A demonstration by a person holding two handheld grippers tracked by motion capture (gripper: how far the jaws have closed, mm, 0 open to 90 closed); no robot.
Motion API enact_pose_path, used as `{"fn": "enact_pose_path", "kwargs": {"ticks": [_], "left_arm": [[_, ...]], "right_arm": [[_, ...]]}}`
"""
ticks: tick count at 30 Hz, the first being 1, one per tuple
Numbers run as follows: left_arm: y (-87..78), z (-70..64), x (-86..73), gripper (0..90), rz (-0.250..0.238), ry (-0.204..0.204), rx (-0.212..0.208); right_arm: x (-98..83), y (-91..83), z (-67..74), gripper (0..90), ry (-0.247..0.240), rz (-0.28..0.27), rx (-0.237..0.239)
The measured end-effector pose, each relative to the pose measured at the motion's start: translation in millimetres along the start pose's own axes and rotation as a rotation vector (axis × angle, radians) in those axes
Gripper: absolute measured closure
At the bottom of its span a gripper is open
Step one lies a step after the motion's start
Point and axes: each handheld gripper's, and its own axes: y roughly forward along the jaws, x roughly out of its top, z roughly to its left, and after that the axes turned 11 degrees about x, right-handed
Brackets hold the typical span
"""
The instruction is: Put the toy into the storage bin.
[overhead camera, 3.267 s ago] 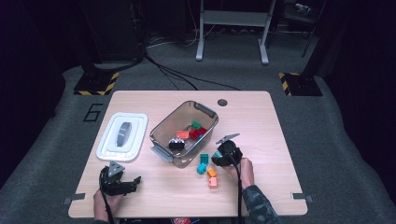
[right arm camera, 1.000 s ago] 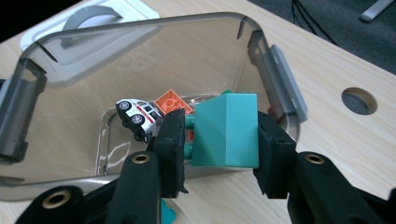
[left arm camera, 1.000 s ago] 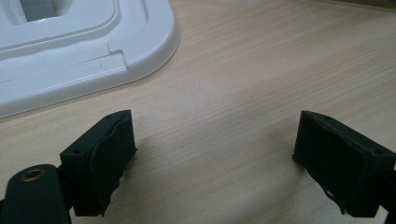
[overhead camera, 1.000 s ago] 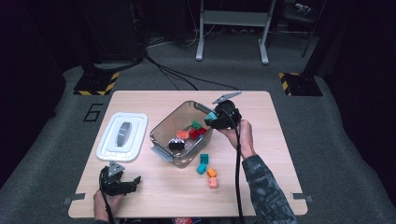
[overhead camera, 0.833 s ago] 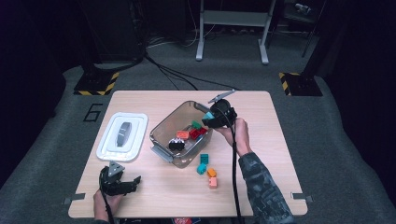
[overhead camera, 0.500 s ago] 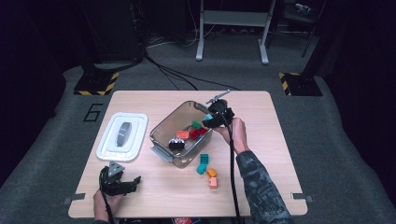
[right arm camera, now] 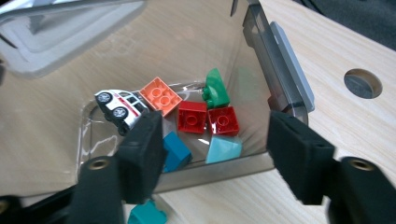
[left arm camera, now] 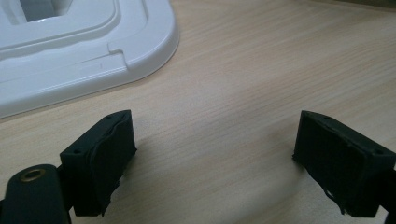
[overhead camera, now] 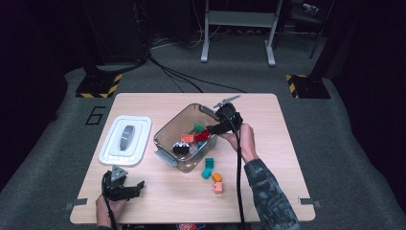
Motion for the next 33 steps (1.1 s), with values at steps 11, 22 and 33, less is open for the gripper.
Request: {"fn": "enact_pose_path", "kwargs": {"ticks": [11,22,33], "left_arm": [[0.3,-0.2,-0.2,12.2,-0.004,-0.001,0.003],[0.3,-0.3,-0.2,12.2,-0.005,-0.002,0.002],[0.2,0.0,-0.2,12.2,-0.003,0.004,0.003]], "right_arm": [[-34.6,-14.7,14.6,20.5,0.009,-0.026,0.033],[-90.0,2.5,25.3,7.0,0.043,0.038,0.047],[-130.5,12.0,43.5,6.8,0.074,0.072,0.066]]}}
